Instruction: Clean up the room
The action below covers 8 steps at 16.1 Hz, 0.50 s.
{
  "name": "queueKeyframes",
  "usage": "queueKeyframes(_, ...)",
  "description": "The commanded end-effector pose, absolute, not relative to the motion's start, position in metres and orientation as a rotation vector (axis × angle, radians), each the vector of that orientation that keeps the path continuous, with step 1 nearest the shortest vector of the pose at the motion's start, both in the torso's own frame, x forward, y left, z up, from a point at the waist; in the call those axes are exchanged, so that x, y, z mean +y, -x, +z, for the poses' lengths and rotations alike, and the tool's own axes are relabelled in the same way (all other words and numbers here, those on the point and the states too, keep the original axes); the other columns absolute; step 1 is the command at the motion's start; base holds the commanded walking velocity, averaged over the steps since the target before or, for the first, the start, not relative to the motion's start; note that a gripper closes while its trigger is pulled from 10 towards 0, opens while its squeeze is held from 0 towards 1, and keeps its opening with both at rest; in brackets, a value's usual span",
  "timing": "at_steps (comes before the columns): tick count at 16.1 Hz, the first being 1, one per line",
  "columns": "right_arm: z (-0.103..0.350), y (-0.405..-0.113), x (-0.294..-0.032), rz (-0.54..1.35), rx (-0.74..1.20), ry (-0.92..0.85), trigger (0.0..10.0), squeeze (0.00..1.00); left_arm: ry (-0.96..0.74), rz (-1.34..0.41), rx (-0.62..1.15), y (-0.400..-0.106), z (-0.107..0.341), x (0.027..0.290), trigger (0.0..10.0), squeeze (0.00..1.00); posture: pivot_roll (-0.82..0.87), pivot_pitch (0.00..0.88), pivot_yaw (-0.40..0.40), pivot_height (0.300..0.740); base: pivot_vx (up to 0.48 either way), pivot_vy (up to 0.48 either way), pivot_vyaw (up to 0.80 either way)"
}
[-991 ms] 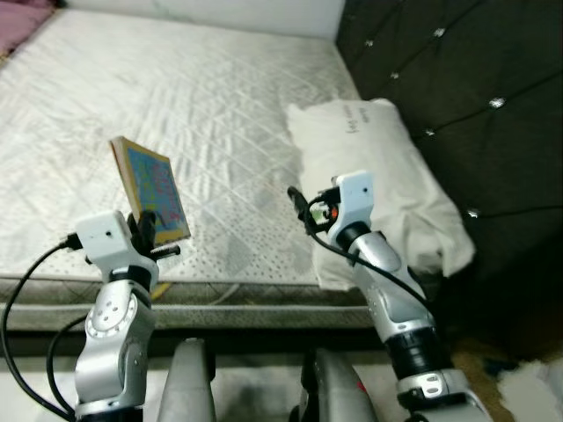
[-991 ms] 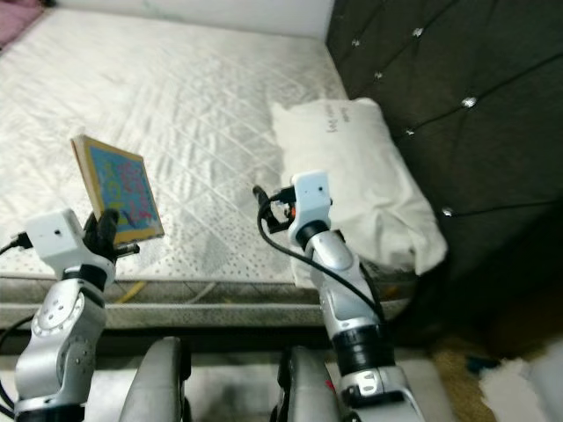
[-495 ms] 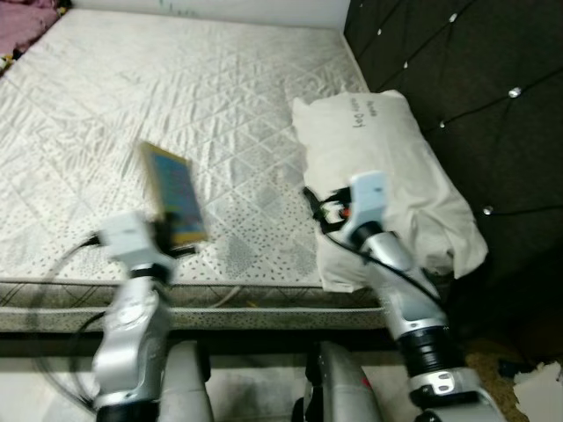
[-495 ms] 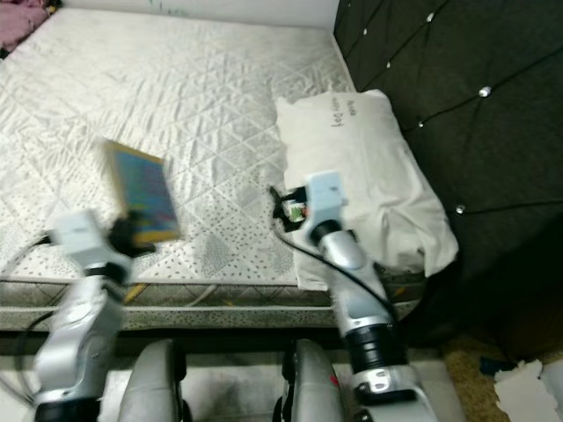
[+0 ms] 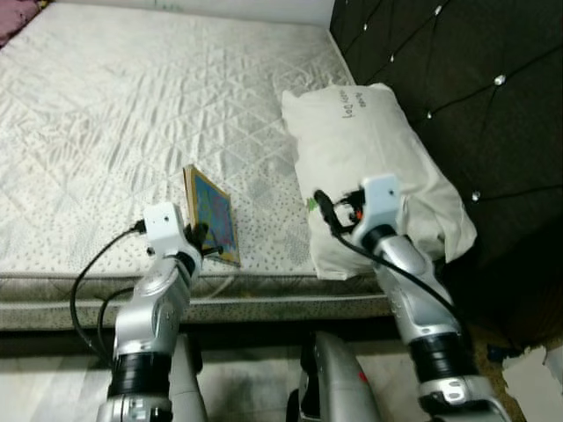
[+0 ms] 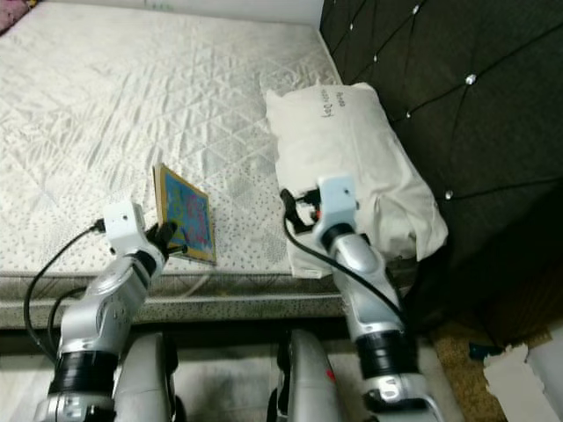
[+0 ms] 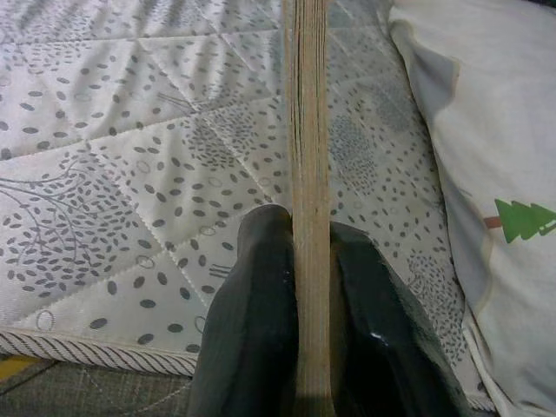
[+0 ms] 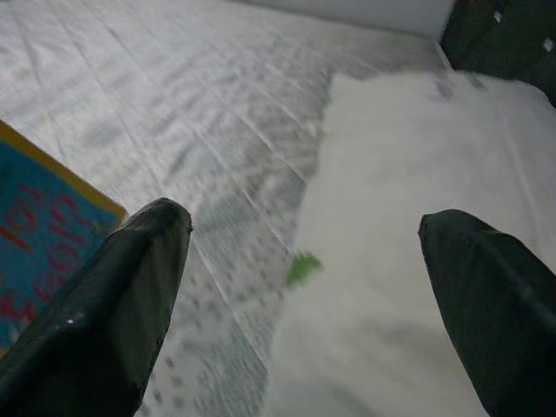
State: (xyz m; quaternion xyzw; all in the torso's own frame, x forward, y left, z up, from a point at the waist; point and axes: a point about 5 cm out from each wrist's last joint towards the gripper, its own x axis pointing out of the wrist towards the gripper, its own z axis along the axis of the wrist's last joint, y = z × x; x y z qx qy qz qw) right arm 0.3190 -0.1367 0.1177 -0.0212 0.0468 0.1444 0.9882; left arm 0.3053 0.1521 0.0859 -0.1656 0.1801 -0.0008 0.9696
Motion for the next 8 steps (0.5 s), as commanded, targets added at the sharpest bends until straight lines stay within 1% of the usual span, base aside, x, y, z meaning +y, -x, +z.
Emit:
queueKeyframes(1, 0.124, -0.318, -0.147, 0.268, 0.079, 0.046, 10.0, 0.00, 0.365, -0.043, 0.386, -0.308, 0.084, 0.143, 10.0, 0.00, -0.16, 0.064, -0.131, 0.578, 0.000, 0.000, 0.00)
queueKeyframes(4, 0.127, -0.309, -0.170, 0.241, 0.093, 0.091, 10.0, 0.00, 0.450, -0.070, 0.384, -0.322, 0.088, 0.133, 10.0, 0.00, -0.20, 0.072, -0.149, 0.573, 0.000, 0.000, 0.00)
queueKeyframes(7, 0.128, -0.299, -0.181, 0.245, 0.116, 0.116, 10.0, 0.00, 0.537, -0.099, 0.353, -0.336, 0.099, 0.123, 10.0, 0.00, -0.23, 0.078, -0.165, 0.540, 0.000, 0.000, 0.00)
queueKeyframes(8, 0.128, -0.296, -0.184, 0.241, 0.121, 0.124, 10.0, 0.00, 0.579, -0.102, 0.346, -0.340, 0.103, 0.121, 10.0, 0.00, -0.24, 0.082, -0.169, 0.540, 0.000, 0.000, 0.00)
